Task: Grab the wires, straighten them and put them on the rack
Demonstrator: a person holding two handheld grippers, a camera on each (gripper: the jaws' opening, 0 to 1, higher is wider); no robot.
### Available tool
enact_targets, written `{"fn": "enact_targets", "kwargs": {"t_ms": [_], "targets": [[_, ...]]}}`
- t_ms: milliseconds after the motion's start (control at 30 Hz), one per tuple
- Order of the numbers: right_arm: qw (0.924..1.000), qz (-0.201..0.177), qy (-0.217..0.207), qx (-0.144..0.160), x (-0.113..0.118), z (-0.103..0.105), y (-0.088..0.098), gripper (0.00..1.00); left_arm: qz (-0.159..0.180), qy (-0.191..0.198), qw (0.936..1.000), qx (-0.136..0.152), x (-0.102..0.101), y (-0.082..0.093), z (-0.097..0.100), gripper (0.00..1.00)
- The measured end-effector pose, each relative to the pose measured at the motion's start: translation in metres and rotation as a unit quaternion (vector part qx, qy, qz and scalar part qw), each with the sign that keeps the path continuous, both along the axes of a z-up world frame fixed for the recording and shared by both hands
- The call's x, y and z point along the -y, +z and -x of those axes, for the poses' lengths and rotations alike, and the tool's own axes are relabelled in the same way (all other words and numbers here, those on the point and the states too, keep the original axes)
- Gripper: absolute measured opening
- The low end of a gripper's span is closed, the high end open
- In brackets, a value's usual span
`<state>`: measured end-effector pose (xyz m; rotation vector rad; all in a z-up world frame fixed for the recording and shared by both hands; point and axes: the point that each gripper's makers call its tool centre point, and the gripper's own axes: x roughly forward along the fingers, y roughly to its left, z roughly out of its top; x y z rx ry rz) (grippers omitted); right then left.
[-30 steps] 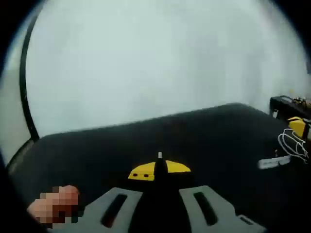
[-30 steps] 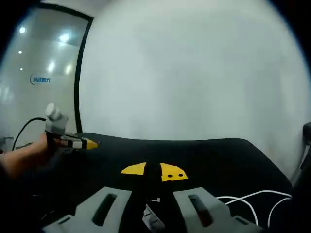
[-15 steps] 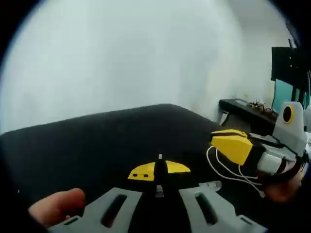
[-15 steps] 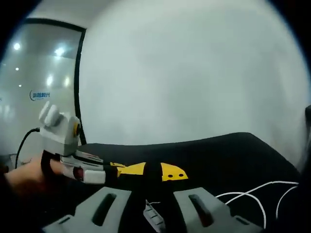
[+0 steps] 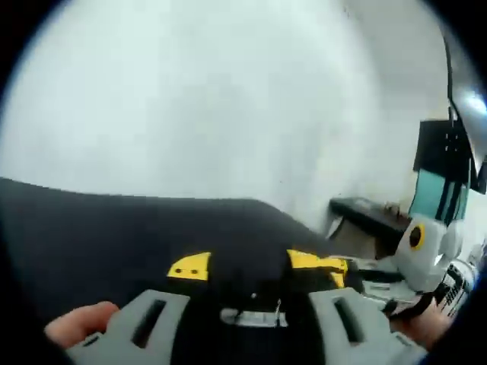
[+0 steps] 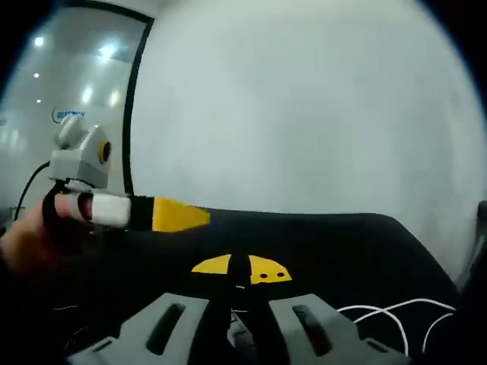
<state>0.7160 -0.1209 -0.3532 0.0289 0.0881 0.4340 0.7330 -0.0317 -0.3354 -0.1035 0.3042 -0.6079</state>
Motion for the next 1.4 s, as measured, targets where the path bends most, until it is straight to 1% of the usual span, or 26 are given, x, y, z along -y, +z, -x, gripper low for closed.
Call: {"fn": "enact_targets", "kwargs": {"t_ms": [33, 67, 100, 133, 167, 200, 233, 267, 300, 333, 400, 433, 467, 533, 567, 600, 667, 733, 833, 933, 967, 1067, 1200, 1267, 1367, 1400], "targets": [[0.9999, 0.001, 0.009, -0.005, -0.004, 0.002, -0.002, 0.04, -0.039, 0.021, 0.9988, 0.021, -0.012, -0.005, -0.005, 0.15], [0.9997, 0.0, 0.02, -0.014, -0.01, 0.001, -0.006, 0.04, -0.076, 0.037, 0.9959, 0.031, -0.023, -0.012, -0.007, 0.14], [0.9989, -0.005, 0.038, -0.026, -0.019, 0.003, -0.01, 0.03, -0.087, 0.028, 0.9956, 0.023, -0.022, -0.024, -0.005, 0.15], [0.9975, 0.004, 0.055, -0.043, -0.026, 0.006, -0.018, 0.01, -0.086, 0.01, 0.9962, 0.01, -0.016, -0.034, -0.002, 0.15], [0.9965, 0.02, 0.065, -0.049, -0.031, 0.007, -0.024, 0.0, -0.084, 0.001, 0.9965, 0.001, -0.011, -0.04, 0.0, 0.16], [0.9959, 0.041, 0.068, -0.044, -0.035, 0.007, -0.026, 0.0, -0.082, -0.016, 0.9965, -0.002, -0.004, -0.047, 0.002, 0.17], [0.995, 0.063, 0.068, -0.038, -0.037, 0.006, -0.03, 0.0, -0.093, -0.043, 0.9947, 0.011, 0.005, -0.051, 0.004, 0.19], [0.9938, 0.085, 0.063, -0.033, -0.038, 0.007, -0.033, 0.0, -0.102, -0.053, 0.9934, 0.011, 0.011, -0.056, 0.005, 0.19], [0.9931, 0.1, 0.056, -0.025, -0.038, 0.005, -0.034, 0.0, -0.108, -0.057, 0.9925, 0.001, 0.015, -0.062, 0.007, 0.17], [0.9932, 0.101, 0.055, -0.019, -0.039, 0.002, -0.034, 0.0, -0.108, -0.057, 0.9925, -0.001, 0.017, -0.064, 0.007, 0.14], [0.993, 0.099, 0.062, -0.02, -0.043, -0.001, -0.037, 0.01, -0.133, -0.042, 0.9902, -0.005, 0.013, -0.071, 0.003, 0.05], [0.9925, 0.102, 0.063, -0.021, -0.044, -0.003, -0.04, 0.01, -0.133, -0.05, 0.9896, -0.022, 0.015, -0.078, 0.01, 0.05], [0.9919, 0.108, 0.062, -0.021, -0.044, -0.004, -0.043, 0.01, -0.13, -0.055, 0.9898, -0.018, 0.017, -0.078, 0.01, 0.05], [0.988, 0.141, 0.055, -0.029, -0.04, -0.006, -0.056, 0.01, -0.126, -0.058, 0.9901, -0.02, 0.017, -0.078, 0.015, 0.05], [0.9891, 0.137, 0.049, -0.022, -0.04, -0.007, -0.058, 0.01, -0.134, -0.057, 0.9892, -0.015, 0.016, -0.077, 0.017, 0.05], [0.9884, 0.142, 0.051, -0.01, -0.04, -0.009, -0.055, 0.01, -0.14, -0.058, 0.9884, -0.013, 0.016, -0.078, 0.018, 0.05], [0.9882, 0.145, 0.049, -0.006, -0.04, -0.009, -0.053, 0.01, -0.147, -0.062, 0.9871, -0.014, 0.018, -0.081, 0.021, 0.05], [0.9886, 0.141, 0.051, -0.011, -0.04, -0.009, -0.053, 0.01, -0.155, -0.072, 0.9853, -0.014, 0.021, -0.085, 0.024, 0.05], [0.9898, 0.131, 0.047, -0.03, -0.039, -0.014, -0.053, 0.03, -0.163, -0.078, 0.9835, -0.011, 0.023, -0.086, 0.024, 0.05], [0.9891, 0.131, 0.051, -0.043, -0.043, -0.027, -0.054, 0.03, -0.167, -0.075, 0.9829, -0.009, 0.021, -0.088, 0.021, 0.05], [0.9887, 0.132, 0.049, -0.052, -0.043, -0.03, -0.055, 0.03, -0.168, -0.074, 0.9829, -0.009, 0.02, -0.089, 0.02, 0.05], [0.988, 0.129, 0.046, -0.071, -0.045, -0.028, -0.055, 0.03, -0.169, -0.072, 0.9829, -0.011, 0.017, -0.092, 0.016, 0.05], [0.9873, 0.136, 0.039, -0.073, -0.044, -0.032, -0.056, 0.04, -0.143, -0.076, 0.9867, -0.013, 0.016, -0.085, 0.016, 0.05], [0.9863, 0.141, 0.027, -0.081, -0.038, -0.03, -0.054, 0.05, -0.129, -0.075, 0.9887, -0.012, 0.015, -0.081, 0.014, 0.05], [0.9875, 0.14, 0.013, -0.073, -0.032, -0.03, -0.048, 0.05, -0.128, -0.076, 0.9888, -0.006, 0.017, -0.08, 0.012, 0.05], [0.9879, 0.138, 0.011, -0.071, -0.032, -0.026, -0.048, 0.05, -0.132, -0.076, 0.9883, -0.003, 0.017, -0.081, 0.011, 0.05]]}}
